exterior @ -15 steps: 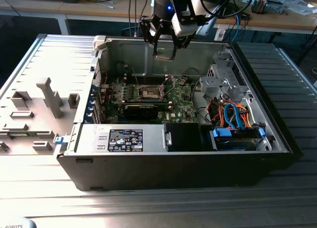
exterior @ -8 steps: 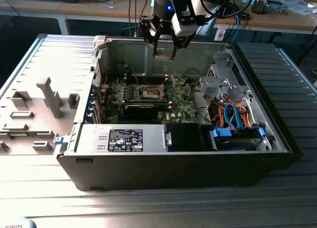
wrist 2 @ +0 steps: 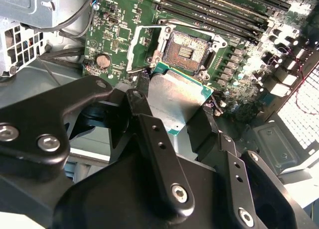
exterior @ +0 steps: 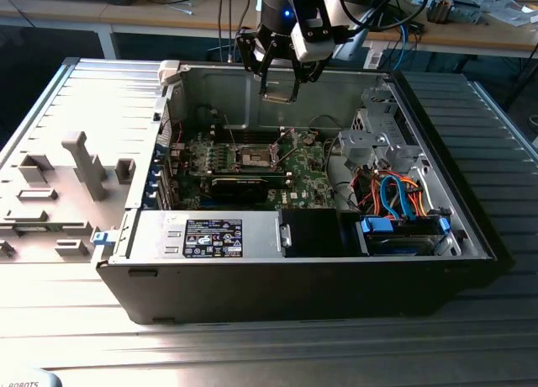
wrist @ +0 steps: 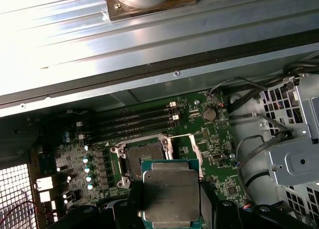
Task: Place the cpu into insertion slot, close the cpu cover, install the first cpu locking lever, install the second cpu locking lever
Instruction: 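Place the cpu into insertion slot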
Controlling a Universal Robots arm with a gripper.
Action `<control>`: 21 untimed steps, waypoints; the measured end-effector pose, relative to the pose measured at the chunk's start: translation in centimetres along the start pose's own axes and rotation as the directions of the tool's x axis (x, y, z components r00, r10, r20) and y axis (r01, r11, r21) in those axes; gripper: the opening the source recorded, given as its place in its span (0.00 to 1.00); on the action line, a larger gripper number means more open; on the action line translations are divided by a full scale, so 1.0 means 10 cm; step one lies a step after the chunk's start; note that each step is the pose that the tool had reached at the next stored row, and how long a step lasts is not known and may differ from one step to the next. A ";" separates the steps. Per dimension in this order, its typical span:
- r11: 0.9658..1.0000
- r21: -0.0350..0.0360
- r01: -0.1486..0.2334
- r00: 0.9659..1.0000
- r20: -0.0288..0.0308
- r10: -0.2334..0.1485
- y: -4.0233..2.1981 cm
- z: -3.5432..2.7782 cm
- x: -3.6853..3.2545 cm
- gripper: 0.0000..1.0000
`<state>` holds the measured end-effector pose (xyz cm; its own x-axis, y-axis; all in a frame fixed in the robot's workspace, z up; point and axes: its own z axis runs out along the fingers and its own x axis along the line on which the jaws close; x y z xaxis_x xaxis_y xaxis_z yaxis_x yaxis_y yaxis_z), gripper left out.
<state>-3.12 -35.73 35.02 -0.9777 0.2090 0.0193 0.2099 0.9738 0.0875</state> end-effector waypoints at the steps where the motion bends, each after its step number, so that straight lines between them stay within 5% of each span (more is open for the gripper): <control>1: 1.000 0.000 0.000 1.000 0.000 0.000 0.000 0.000 0.000 0.55; 21: 1.000 0.000 -0.011 1.000 0.001 0.011 0.000 0.000 0.000 0.55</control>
<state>-3.12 -35.73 35.01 -0.9754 0.2198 0.0193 0.2206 0.9714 0.0875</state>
